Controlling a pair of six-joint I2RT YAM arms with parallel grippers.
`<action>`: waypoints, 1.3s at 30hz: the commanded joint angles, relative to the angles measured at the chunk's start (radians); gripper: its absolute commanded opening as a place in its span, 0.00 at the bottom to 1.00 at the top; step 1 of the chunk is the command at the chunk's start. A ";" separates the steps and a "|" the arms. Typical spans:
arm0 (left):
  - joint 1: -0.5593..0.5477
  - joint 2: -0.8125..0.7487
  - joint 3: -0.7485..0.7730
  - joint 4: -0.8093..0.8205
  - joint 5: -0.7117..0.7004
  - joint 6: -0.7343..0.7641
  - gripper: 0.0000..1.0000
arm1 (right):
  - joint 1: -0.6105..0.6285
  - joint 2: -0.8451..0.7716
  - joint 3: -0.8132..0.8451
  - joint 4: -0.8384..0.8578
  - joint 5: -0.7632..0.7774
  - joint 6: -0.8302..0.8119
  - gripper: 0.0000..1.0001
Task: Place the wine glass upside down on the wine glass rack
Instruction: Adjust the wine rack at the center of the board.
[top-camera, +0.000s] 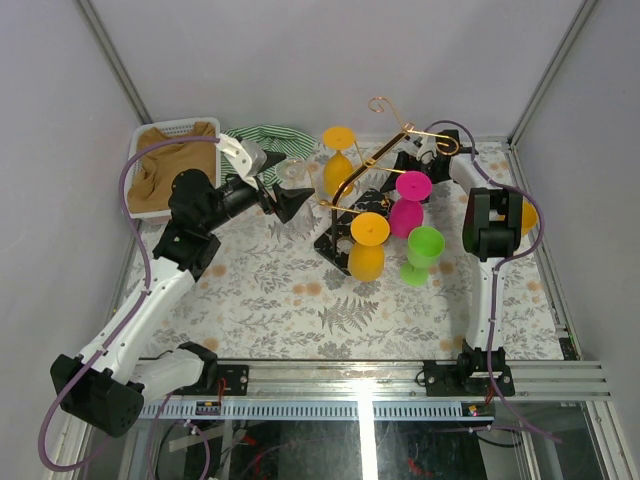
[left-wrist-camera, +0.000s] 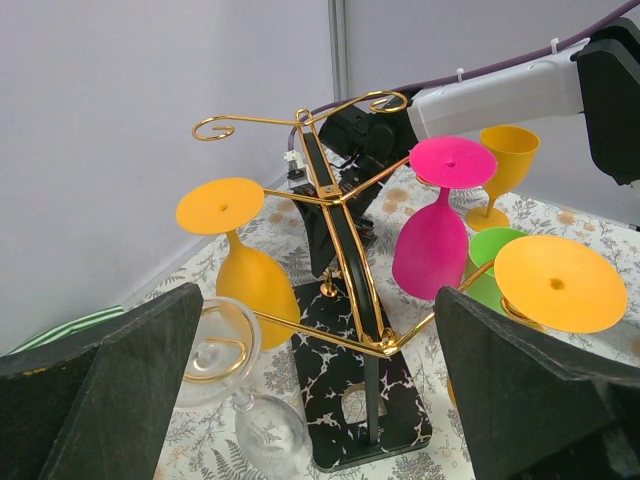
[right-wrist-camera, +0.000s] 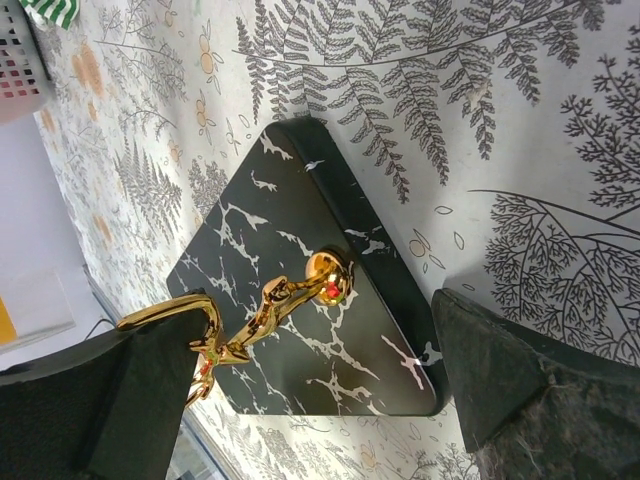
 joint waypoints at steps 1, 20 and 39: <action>-0.008 -0.006 0.039 0.051 -0.008 -0.004 1.00 | -0.013 -0.021 -0.051 0.056 0.047 -0.002 0.99; -0.008 0.035 0.068 0.052 0.005 -0.008 1.00 | -0.026 0.042 0.015 0.058 0.046 0.036 0.99; -0.007 0.043 0.074 0.059 0.003 -0.008 1.00 | -0.140 0.044 0.046 0.027 0.106 0.032 0.99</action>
